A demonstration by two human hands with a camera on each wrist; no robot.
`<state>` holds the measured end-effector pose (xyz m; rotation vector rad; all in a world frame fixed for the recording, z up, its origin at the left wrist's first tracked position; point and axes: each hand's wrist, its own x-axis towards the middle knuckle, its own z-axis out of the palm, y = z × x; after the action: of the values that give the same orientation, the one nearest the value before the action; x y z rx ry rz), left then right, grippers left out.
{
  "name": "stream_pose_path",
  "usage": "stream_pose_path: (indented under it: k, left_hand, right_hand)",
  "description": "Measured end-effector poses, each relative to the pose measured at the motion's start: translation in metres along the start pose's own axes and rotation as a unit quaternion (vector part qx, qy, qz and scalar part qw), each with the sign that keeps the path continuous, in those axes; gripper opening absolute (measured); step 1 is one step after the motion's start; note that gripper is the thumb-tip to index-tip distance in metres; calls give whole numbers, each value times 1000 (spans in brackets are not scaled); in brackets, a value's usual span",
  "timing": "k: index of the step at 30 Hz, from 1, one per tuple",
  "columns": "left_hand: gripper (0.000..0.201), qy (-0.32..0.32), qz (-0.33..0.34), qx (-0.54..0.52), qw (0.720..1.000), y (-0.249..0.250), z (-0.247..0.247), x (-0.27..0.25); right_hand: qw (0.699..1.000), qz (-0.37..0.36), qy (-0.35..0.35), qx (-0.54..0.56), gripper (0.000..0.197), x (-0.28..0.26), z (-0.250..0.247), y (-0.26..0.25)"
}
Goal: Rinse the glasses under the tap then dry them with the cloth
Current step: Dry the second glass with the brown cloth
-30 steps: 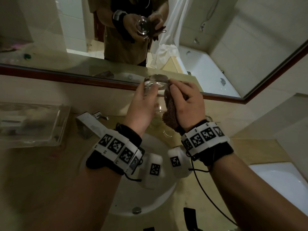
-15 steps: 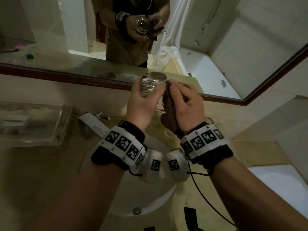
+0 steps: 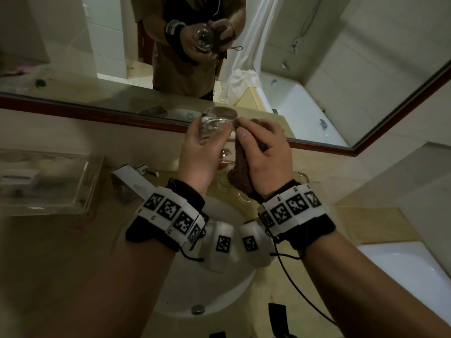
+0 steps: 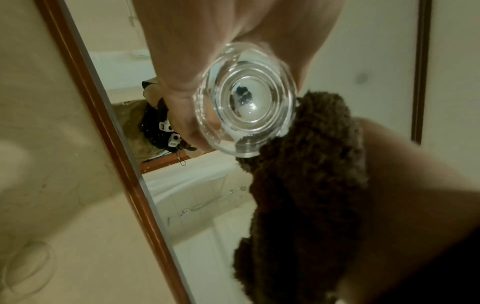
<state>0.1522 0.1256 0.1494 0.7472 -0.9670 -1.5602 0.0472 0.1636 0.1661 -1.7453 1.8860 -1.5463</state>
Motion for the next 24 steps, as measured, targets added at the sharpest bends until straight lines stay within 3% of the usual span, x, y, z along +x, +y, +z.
stream_pose_path:
  k: [6,9,12,16,20,24]
  left_hand:
    - [47,-88,-63,-75,991,-2,-4,-6]
    - [32,-81,-66,-15,994,-3,-3,-3]
    - [14,-69,-26,90,993,-4,-3,2]
    - [17,-50,-1,119,992,-8,-1,4]
    - [51,-3,11,92,996,-4,0,3]
    - [59,-13,2,65,998,3,2,2]
  right_hand:
    - [994,76,5,81,28,8,-3,6]
    - [995,78,12,61,23,8,-4,10]
    - [995,86,27,45,24,7,-4,16]
    - [997,73,14,17,26,4,-3,14]
    - [1000,27,2,5,32,2,-2,7]
    - [1000,-15,16,-7,31,0,-3,4]
